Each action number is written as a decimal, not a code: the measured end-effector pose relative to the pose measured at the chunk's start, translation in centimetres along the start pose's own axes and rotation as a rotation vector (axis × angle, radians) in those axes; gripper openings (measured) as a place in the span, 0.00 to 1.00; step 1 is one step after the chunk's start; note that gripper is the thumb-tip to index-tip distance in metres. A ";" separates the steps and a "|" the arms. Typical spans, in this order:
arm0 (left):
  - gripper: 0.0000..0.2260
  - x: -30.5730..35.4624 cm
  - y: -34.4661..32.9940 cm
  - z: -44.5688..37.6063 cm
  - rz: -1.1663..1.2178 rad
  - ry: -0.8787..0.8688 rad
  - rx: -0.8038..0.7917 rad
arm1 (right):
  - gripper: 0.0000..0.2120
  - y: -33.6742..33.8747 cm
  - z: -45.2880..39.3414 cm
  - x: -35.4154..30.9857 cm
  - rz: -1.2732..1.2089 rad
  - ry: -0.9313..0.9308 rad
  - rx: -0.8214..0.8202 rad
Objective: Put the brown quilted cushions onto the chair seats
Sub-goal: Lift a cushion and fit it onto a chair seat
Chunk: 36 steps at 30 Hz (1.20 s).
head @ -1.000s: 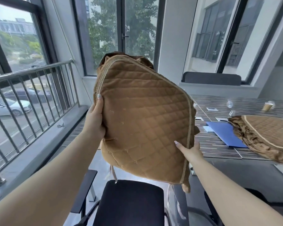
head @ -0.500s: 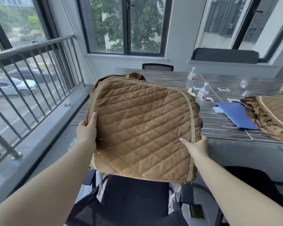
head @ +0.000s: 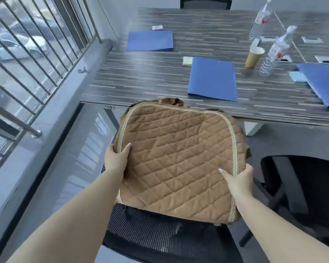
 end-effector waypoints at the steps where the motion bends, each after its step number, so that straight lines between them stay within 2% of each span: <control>1: 0.24 -1.0 -0.3 -0.7 -0.033 0.021 0.007 | 0.37 -0.5 0.0 0.8 0.014 -0.023 -0.011; 8: 0.30 -6.6 -3.6 -6.8 -0.164 0.152 0.022 | 0.40 -5.4 -2.0 5.9 0.119 -0.108 -0.045; 13: 0.26 -10.0 -6.8 -12.1 -0.202 0.182 -0.002 | 0.38 -9.9 -4.1 9.4 0.188 -0.147 -0.044; 17: 0.22 -11.3 -10.5 -17.2 -0.227 0.146 -0.006 | 0.37 -14.1 -7.4 11.7 0.207 -0.104 -0.027; 20: 0.22 -12.1 -12.9 -20.9 -0.273 0.117 0.001 | 0.38 -16.9 -9.9 13.3 0.232 -0.078 -0.004; 23: 0.23 -14.5 -14.2 -24.4 -0.387 0.158 0.018 | 0.38 -18.7 -11.0 15.6 0.250 -0.111 0.010; 28: 0.29 -19.0 -14.6 -26.9 -0.595 0.235 0.082 | 0.41 -20.3 -9.5 20.3 0.259 -0.231 -0.021; 32: 0.31 -20.7 -14.1 -27.5 -0.642 0.258 0.120 | 0.43 -21.3 -7.5 22.6 0.274 -0.313 -0.053; 36: 0.31 -21.7 -13.7 -27.5 -0.608 0.303 0.078 | 0.42 -21.7 -6.2 23.9 0.282 -0.375 -0.074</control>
Point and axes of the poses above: each hand's wrist, its own z-axis away from the middle knuckle, its own y-axis out of the back of the hand, x = y × z, the point moved 2 cm from there along -z, towards the middle knuckle, and after that the axes turned 15 degrees about y, right-handed, at the moved point
